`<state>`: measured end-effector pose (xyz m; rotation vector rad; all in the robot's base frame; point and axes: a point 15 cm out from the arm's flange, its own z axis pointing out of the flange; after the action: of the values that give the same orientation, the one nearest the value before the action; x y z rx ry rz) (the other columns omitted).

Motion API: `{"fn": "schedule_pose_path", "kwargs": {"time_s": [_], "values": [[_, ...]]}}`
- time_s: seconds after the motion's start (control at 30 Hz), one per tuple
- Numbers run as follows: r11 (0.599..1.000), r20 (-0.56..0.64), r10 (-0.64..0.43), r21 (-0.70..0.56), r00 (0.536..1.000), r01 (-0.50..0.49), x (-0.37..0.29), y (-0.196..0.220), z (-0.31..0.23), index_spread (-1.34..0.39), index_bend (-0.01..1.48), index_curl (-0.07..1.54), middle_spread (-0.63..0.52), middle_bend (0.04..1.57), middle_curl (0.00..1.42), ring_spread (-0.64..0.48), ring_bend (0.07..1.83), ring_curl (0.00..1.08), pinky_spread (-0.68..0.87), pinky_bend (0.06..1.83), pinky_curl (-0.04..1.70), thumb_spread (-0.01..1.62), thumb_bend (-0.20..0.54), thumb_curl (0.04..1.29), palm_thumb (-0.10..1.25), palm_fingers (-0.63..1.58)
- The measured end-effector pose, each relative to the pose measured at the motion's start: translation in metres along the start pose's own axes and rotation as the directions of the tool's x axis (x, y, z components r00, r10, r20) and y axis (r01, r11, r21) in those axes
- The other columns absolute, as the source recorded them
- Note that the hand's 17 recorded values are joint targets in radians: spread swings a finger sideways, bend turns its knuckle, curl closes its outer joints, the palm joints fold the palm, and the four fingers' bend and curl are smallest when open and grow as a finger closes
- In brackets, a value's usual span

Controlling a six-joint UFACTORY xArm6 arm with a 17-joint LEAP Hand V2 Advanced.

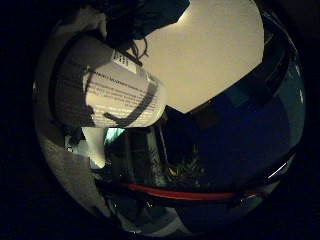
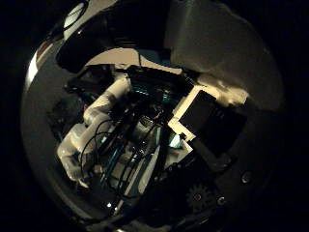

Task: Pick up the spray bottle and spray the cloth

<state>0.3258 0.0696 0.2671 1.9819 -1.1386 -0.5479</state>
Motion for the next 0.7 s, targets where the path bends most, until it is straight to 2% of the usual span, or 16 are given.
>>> {"fn": "schedule_pose_path", "kwargs": {"time_s": [0.23,0.5,0.7], "values": [[0.999,-0.035,0.026,-0.024,0.999,-0.027,-0.001,-0.016,-0.004,-0.17,1.17,0.66,-0.07,1.35,0.59,-0.15,1.45,0.58,-0.19,1.35,0.72,0.96,-0.015,0.74,1.03,1.23],[0.999,-0.023,0.034,0.015,0.999,-0.033,0.002,-0.016,-0.016,-0.17,1.16,0.67,-0.07,1.35,0.59,-0.16,1.45,0.58,-0.19,1.35,0.72,0.96,-0.015,0.74,1.03,1.23],[0.993,0.017,0.018,0.119,1.0,-0.02,-0.004,-0.009,-0.044,-0.17,1.16,0.67,-0.07,1.34,0.59,-0.16,1.45,0.58,-0.19,1.35,0.72,0.97,-0.015,0.73,1.04,1.23]]}}
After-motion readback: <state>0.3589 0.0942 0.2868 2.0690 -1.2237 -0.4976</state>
